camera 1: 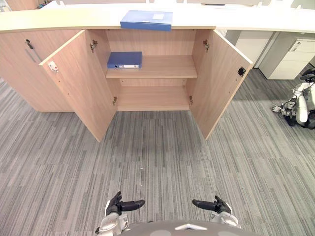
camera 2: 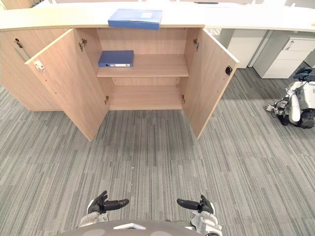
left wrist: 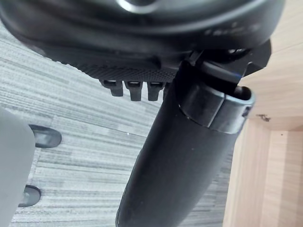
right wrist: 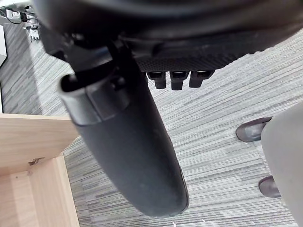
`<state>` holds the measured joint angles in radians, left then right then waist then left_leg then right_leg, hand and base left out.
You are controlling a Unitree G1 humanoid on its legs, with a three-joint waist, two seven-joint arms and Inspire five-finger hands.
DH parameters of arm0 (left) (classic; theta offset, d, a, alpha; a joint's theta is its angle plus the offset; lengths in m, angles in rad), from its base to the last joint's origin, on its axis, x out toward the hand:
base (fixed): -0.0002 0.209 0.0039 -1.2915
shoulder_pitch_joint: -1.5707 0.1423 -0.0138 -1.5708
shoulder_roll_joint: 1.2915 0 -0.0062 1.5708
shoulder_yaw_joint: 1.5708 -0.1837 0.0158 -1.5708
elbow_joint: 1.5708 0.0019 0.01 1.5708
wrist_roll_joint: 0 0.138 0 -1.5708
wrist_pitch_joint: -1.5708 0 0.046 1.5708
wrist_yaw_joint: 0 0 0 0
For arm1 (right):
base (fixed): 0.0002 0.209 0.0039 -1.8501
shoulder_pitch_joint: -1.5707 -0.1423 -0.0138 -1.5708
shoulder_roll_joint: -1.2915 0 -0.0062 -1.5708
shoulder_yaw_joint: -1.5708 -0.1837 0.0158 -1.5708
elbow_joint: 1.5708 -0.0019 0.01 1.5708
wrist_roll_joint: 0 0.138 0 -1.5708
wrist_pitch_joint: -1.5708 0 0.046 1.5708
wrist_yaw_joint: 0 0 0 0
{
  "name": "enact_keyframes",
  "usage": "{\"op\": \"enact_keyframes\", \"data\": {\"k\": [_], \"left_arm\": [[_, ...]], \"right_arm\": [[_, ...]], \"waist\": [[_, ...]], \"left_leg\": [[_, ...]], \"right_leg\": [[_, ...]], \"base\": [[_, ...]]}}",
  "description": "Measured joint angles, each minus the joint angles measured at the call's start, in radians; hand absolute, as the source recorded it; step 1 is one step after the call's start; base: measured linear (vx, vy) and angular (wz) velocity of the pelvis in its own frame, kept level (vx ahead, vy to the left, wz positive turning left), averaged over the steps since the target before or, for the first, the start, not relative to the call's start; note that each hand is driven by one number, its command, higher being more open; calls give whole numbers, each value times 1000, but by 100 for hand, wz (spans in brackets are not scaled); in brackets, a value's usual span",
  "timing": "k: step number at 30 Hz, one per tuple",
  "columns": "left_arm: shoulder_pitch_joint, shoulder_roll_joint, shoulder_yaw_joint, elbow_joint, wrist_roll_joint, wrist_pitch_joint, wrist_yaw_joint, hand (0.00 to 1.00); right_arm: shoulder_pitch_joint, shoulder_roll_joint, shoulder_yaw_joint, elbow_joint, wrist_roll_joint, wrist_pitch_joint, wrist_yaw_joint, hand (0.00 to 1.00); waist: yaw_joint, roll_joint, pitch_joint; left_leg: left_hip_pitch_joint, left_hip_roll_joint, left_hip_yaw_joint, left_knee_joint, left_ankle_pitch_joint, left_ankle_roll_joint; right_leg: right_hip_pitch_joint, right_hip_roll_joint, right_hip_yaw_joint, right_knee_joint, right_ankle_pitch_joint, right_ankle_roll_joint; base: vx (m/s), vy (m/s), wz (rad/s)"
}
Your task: Walk over to the cabinet, pick up the folder, carry it to the office cabinet, place the folder inside the office cabinet, then close the office cabinet door
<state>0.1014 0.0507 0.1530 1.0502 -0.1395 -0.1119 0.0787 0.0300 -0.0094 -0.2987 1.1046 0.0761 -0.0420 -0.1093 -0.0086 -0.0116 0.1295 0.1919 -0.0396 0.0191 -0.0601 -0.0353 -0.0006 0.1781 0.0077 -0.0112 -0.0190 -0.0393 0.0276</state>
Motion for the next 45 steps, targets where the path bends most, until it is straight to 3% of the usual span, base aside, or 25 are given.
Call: {"op": "enact_keyframes", "data": {"k": [23, 31, 35, 37, 38, 39, 41, 43, 45], "left_arm": [[-7, 3, -1, 1, 33, 13, -23, 100], [-17, 15, -1, -7, 34, 13, -26, 100], [-19, 16, -3, -7, 33, 13, -23, 100], [-24, 21, -14, -6, 34, 13, -22, 100], [-26, 23, -17, -5, 33, 14, -22, 100], [-29, 25, -22, -3, 34, 16, -20, 100], [-31, 31, -20, -3, 34, 17, -19, 100], [-33, 36, -14, 0, 34, 19, -17, 100], [-44, 32, -10, 3, 34, 27, -13, 100]], "right_arm": [[-2, 5, -34, 0, -38, 20, 24, 100], [-9, 6, -36, 1, -45, 32, 23, 100], [-15, 5, -36, -2, -44, 32, 24, 100], [-19, 2, -37, -20, -43, 31, 28, 100], [-19, 1, -37, -29, -41, 31, 30, 100], [-21, -3, -37, -38, -36, 29, 35, 100], [-27, -3, -36, -43, -35, 20, 35, 100], [-39, -4, -36, -44, -35, 15, 35, 100], [-55, -15, -34, -67, -34, 8, 39, 100]], "waist": [[6, -1, -5], [16, -11, -6], [17, -10, -4], [18, -9, 9], [16, -8, 17], [12, -2, 31], [11, -3, 36], [2, 3, 46], [-5, 37, 73]], "left_leg": [[-27, 3, 27, -11, -4, 6], [-143, 3, 63, 149, -121, 32], [-145, -7, 75, 199, -184, 38], [-104, -27, 81, 200, -194, 42], [-87, -33, 81, 200, -194, 42], [-53, -38, 74, 200, -206, 62], [-15, -36, 55, 188, -221, 71], [24, -18, 35, 162, -228, 72], [60, 45, 10, 152, -253, 77]], "right_leg": [[-33, 3, 16, -6, 0, 0], [-99, -2, 44, 16, -24, 10], [-189, -18, 24, 250, -154, 55], [-317, -56, -25, 580, -204, 87], [-353, -71, -41, 676, -203, 84], [-407, -94, -75, 821, -225, 56], [-467, -114, -118, 918, -260, 30], [-513, -105, -146, 902, -286, 15], [-570, -31, -174, 747, -284, -13]], "base": [[-3, -1, -3], [68, 22, -13], [144, 58, -9], [181, 124, -5], [276, 162, 11], [253, 133, 15], [308, 103, 27], [326, 16, 31], [355, -63, 26]]}}
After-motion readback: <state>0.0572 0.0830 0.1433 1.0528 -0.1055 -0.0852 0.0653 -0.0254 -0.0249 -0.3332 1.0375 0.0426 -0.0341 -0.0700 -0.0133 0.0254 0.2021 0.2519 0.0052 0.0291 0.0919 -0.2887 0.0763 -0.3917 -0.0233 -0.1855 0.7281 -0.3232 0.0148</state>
